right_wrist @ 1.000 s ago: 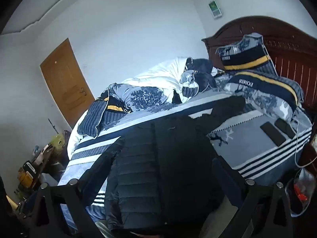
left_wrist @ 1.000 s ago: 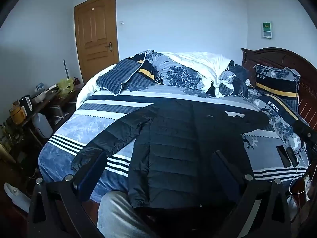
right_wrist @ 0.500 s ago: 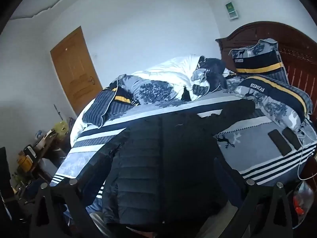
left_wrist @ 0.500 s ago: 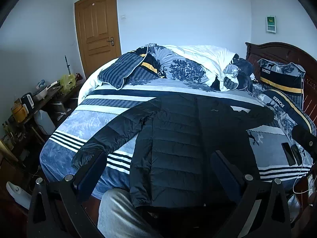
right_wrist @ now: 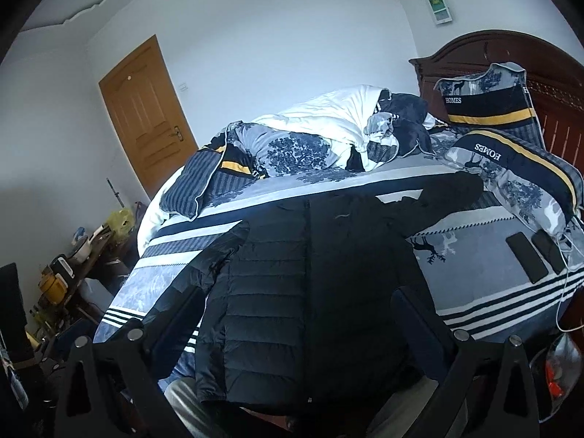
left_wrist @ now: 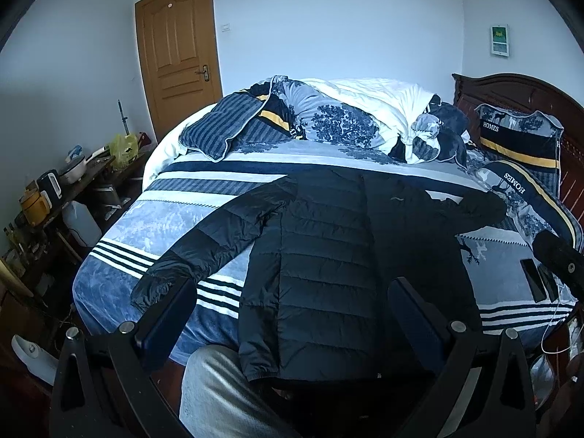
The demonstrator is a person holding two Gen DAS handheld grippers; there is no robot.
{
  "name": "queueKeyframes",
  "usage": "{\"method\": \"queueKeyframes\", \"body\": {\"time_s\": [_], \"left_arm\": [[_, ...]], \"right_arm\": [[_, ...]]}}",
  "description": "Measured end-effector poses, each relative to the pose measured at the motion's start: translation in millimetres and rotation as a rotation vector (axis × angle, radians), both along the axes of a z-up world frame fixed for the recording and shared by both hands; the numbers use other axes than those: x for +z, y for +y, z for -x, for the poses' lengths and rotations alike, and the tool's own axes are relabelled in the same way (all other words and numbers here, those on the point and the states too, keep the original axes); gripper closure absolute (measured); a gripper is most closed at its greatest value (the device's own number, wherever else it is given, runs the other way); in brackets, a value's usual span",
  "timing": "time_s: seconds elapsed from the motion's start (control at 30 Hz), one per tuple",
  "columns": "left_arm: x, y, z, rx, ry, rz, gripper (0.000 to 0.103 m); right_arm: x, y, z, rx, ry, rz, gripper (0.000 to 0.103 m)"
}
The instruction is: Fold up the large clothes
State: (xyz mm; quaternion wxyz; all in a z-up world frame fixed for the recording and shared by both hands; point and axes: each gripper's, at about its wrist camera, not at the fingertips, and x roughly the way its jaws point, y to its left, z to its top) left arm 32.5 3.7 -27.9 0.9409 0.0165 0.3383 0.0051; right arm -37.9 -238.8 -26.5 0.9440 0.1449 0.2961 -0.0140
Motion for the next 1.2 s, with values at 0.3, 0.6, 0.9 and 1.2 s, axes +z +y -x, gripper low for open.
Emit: {"method": "queueKeyframes", "body": {"time_s": [0.3, 0.6, 0.9, 1.2], "left_arm": [[-1.5, 1.2, -0.4, 0.001, 0.010, 0.011, 0.000], [-5.1, -15.5, -1.4, -0.026, 0.019, -0.017, 0.000], [-2.7, -46.5, -8.4, -0.060, 0.020, -0.055, 0.000], [-6.7, -77.7, -12.2, -0.102, 0.037, -0.096, 0.000]], "right_arm": [[0.4, 6.3, 2.4, -0.003, 0.006, 0.033, 0.000], [-7.9, -5.3, 4.3, -0.018, 0.006, 0.000, 0.000], [-15.6, -34.9, 5.8, -0.048, 0.003, -0.052, 0.000], [-33.7, -62.7, 4.7, -0.062, 0.021, -0.100, 0.000]]}}
